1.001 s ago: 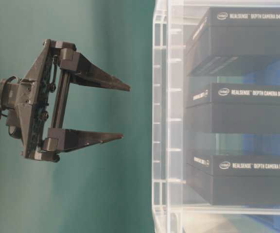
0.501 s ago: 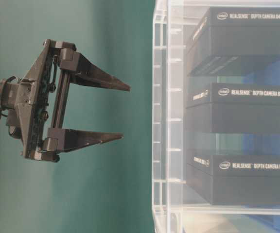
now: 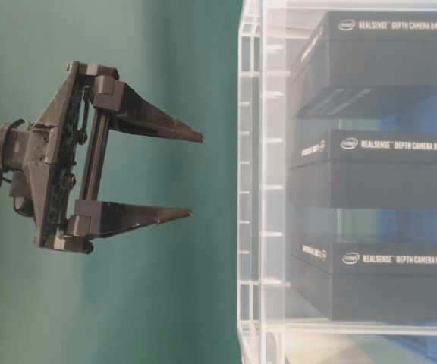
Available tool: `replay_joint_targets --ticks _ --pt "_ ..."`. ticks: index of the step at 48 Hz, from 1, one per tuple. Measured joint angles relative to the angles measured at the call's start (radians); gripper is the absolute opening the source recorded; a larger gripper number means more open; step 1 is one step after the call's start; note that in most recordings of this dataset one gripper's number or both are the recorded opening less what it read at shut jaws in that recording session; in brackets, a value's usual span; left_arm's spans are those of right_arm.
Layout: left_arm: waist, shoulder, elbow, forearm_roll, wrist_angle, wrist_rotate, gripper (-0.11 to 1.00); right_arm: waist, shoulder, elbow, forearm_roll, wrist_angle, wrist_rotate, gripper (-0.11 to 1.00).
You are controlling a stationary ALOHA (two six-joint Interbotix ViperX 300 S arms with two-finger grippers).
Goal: Take the box out of the case with the right arm.
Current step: 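Move the open right gripper over the middle black RealSense box, then lower the right gripper around the middle box and close it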
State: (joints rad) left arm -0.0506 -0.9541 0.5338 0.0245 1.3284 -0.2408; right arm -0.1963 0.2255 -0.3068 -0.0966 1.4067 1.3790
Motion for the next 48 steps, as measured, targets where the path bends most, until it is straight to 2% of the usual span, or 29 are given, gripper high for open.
replay_joint_targets --ticks 32,48 --pt "0.000 0.000 0.002 0.000 0.000 0.000 0.00 0.000 0.000 -0.002 0.000 0.000 0.000 0.90" --pt "0.000 0.000 0.002 0.000 0.000 0.000 0.00 0.000 0.041 0.011 0.003 0.000 0.000 0.90"
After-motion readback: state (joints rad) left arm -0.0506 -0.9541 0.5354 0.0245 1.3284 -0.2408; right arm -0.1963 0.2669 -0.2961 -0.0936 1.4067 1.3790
